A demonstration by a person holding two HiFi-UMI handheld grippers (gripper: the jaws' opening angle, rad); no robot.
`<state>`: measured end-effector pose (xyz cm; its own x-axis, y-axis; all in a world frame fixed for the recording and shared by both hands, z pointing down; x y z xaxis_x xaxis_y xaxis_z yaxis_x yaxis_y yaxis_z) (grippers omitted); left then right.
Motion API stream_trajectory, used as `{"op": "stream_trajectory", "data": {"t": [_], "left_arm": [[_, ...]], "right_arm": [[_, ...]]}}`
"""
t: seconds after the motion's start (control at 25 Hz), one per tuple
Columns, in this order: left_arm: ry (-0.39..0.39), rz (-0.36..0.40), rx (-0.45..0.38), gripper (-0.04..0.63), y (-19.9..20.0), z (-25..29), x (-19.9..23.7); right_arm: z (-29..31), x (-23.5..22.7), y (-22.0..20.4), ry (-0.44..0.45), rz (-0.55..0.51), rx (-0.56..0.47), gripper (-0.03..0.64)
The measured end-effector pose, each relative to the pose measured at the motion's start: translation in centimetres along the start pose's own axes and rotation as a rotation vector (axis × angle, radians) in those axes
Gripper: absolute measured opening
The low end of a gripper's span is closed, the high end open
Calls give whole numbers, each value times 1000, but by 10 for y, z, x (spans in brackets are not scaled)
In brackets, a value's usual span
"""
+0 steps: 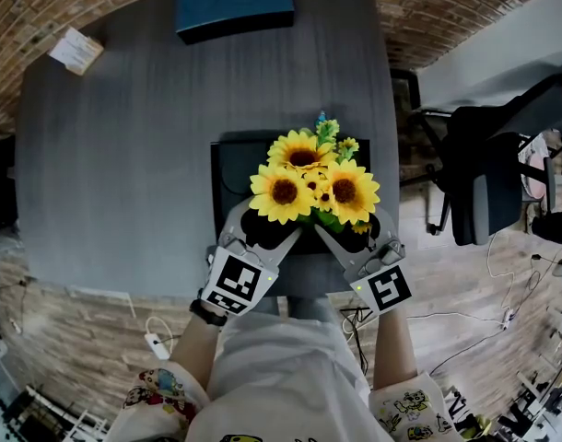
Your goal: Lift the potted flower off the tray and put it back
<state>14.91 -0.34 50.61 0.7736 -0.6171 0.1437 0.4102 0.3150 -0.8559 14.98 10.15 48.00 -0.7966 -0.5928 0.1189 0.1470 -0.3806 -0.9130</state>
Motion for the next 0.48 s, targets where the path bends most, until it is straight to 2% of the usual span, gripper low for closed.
{"op": "stream_trajectory", "data": {"t": [0.16, 0.48], "left_arm": [[-1, -1, 1, 301, -1, -1, -1], [14, -19, -13, 327, -2, -13, 0]], "right_arm": [[-1, 0, 0, -4, 5, 6, 252], [-6, -1, 0, -19, 21, -1, 320]]}}
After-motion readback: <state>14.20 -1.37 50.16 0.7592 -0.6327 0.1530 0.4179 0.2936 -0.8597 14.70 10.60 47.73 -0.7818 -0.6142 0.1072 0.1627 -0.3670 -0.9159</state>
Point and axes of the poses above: the fingertips, and each gripper's own axes: z forward along the fingers, x to its left, y out of its top, the point moved 4 cm from there along -z, backward along the fingers, and after that the axes turned 4 degrees about -y, right-handed, at the moved point
